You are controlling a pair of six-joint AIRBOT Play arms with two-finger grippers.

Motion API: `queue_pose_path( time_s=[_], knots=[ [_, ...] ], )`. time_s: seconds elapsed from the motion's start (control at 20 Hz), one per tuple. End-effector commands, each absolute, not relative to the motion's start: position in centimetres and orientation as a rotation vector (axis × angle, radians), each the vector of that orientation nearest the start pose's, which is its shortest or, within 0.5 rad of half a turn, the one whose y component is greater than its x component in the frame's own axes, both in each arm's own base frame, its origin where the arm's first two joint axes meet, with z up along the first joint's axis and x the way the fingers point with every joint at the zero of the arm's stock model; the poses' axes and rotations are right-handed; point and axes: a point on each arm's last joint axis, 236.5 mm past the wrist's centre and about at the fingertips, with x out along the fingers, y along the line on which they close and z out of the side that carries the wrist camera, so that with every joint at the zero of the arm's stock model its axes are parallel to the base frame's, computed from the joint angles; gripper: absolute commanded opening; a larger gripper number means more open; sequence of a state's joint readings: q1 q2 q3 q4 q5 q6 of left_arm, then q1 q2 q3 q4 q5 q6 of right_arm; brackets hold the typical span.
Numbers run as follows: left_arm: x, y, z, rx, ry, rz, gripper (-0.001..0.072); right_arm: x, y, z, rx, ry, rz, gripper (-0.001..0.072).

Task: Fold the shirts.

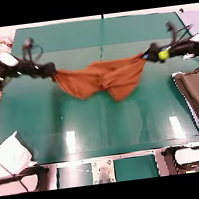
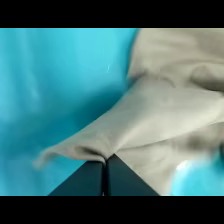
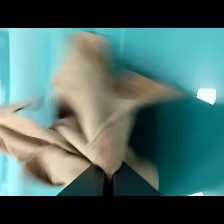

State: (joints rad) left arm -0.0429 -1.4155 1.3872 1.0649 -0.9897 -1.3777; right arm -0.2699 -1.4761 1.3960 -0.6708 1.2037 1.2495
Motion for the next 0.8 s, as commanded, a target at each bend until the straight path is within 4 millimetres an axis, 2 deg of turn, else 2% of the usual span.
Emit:
queue_pose_path(
  time_s=[0.0,0.05,0.15,0.2,0.25,0.35,0.4,0.5,0.6,0.65,0.75],
  knots=[
    [45.4,-9.3,22.5,-0.122,0.674,-0.337,0.0022,44.9,1.4,20.6,0.558,0.725,0.406,0.0015],
    [44.1,-9.3,27.7,-0.106,0.554,-0.342,0.0022,43.6,1.2,24.2,0.512,0.646,0.4,0.0015],
    [40.4,-9.1,36.9,-0.054,0.341,-0.355,0.0022,40.6,1.7,30.6,0.421,0.506,0.397,0.0015],
    [38.4,-9.0,40.6,-0.042,0.254,-0.357,0.0023,38.8,2.3,33.7,0.374,0.435,0.398,0.0015],
    [36.2,-8.9,43.9,-0.027,0.174,-0.36,0.0023,37.0,3.0,36.2,0.332,0.376,0.401,0.0016],
    [32.9,-8.8,48.3,0.017,0.059,-0.362,0.0023,33.4,4.6,40.2,0.262,0.274,0.408,0.0016],
    [32.1,-8.7,49.3,0.038,0.027,-0.359,0.0023,32.0,5.1,41.3,0.239,0.239,0.405,0.0016],
    [32.1,-8.7,49.0,0.047,0.041,-0.36,0.0023,30.6,5.2,42.3,0.202,0.204,0.38,0.0016],
    [33.3,-9.0,46.1,0.051,0.14,-0.374,0.0023,30.9,4.6,42.0,0.2,0.208,0.357,0.0016],
    [34.3,-9.2,44.1,0.051,0.205,-0.381,0.0023,31.8,4.2,41.3,0.214,0.227,0.354,0.0016],
    [36.2,-9.4,40.0,0.039,0.321,-0.391,0.0023,34.4,3.1,38.6,0.265,0.3,0.349,0.0016]
  ],
)
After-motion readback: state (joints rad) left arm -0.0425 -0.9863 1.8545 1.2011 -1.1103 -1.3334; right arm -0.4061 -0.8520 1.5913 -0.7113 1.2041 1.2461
